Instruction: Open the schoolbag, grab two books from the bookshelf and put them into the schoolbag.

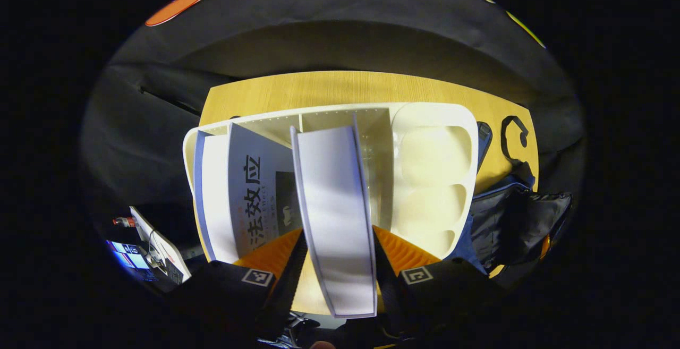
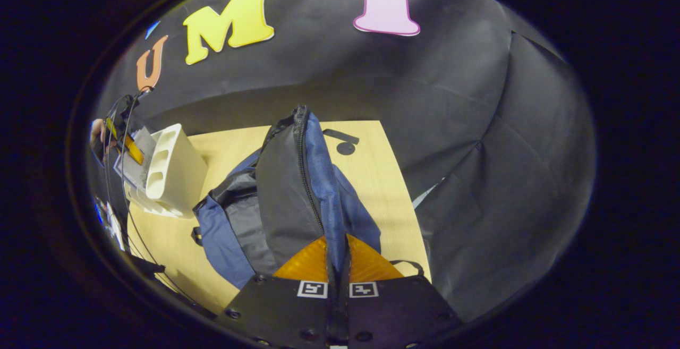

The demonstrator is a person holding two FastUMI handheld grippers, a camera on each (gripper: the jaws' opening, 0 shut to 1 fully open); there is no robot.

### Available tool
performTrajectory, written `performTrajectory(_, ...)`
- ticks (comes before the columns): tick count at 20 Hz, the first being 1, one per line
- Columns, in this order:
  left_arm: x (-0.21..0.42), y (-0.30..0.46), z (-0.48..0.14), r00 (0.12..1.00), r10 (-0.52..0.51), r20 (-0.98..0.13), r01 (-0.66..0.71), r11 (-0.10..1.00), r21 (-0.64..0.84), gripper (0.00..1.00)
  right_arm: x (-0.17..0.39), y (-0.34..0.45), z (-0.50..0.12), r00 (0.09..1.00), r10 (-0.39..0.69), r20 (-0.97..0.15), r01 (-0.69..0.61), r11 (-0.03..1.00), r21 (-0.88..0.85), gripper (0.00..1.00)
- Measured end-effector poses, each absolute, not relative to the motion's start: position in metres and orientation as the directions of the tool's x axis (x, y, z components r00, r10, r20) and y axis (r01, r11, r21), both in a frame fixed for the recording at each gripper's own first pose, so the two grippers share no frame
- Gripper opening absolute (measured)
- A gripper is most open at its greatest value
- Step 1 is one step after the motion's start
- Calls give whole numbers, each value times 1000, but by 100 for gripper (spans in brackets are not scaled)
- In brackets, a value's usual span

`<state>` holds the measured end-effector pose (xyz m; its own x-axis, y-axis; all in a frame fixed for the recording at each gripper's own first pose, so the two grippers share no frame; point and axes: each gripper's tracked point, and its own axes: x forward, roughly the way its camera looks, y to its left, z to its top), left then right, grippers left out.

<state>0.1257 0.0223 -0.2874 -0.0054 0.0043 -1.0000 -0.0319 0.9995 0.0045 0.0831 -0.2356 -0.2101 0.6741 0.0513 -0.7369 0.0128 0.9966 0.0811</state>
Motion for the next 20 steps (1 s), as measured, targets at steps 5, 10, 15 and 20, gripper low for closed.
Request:
performTrajectory(5, 115, 13, -281, -45, -33, -998, -36, 999, -32, 50, 82, -234, -210, 678, 49, -733, 12, 997, 77, 0)
performTrajectory(10, 103, 30, -243, 13, -13, -1000, -7, 1000, -14, 45, 81, -229, -209, 680, 44, -731, 5, 998, 65, 0)
performTrajectory(15, 59, 42, -184, 63, -78, -995, -5, 997, -78, 44, 80, -222, -205, 683, 32, -730, -3, 999, 41, 0)
performTrajectory(20, 8, 39, -125, 116, -199, -973, -35, 978, -205, 44, 77, -213, -202, 681, 19, -732, 9, 999, 34, 0)
